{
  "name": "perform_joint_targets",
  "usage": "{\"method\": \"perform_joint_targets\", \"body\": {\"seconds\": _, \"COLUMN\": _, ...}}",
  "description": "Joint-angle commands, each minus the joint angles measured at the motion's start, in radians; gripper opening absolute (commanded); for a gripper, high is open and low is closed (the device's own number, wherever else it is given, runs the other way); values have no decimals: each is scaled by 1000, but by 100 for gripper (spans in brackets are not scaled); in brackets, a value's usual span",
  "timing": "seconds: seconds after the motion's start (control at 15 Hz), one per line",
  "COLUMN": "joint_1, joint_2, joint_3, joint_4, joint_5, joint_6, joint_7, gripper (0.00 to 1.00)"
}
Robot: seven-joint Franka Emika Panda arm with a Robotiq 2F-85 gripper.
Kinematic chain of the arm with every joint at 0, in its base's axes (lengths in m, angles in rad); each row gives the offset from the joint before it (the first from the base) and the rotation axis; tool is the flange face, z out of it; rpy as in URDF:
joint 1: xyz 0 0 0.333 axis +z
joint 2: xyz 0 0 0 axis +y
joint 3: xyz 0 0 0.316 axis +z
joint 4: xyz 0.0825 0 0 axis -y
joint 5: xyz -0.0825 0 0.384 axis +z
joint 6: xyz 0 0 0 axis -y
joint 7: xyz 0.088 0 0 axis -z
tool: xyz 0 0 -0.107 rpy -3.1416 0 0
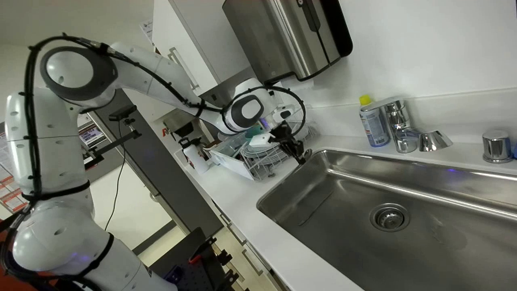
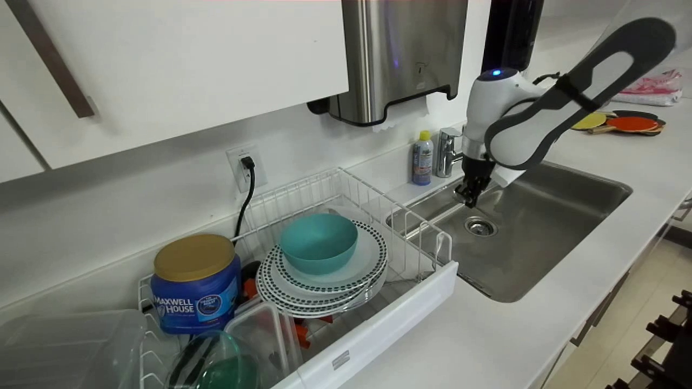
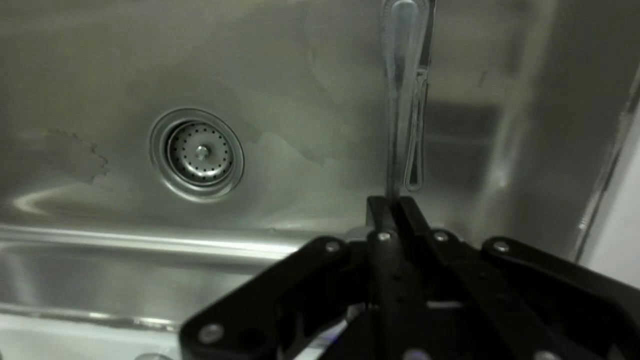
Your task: Move the spoon from the sink to the blue bowl in the dish drainer
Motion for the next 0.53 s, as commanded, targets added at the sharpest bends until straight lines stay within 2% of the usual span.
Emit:
{"method": "perform_joint_targets", "body": {"seconds": 0.0, "joint_1": 18, "joint_2": -227, "joint_3": 34, "joint_4": -150, "joint_5": -66, "joint_6": -20, "joint_7": -29, "gripper": 2}}
{"method": "perform_joint_targets", "body": {"seconds": 0.2, "joint_1": 19, "joint_2": -340, "joint_3": 99, "joint_4": -188, "joint_5": -76, "joint_6": -22, "joint_7": -61, "gripper": 2}}
{"method": "perform_joint_targets", "body": {"seconds": 0.47, "joint_1": 25, "joint_2": -426, "joint_3": 203, "joint_4": -195, "joint_5": -5, "joint_6": -17, "joint_7": -153, "gripper": 2}}
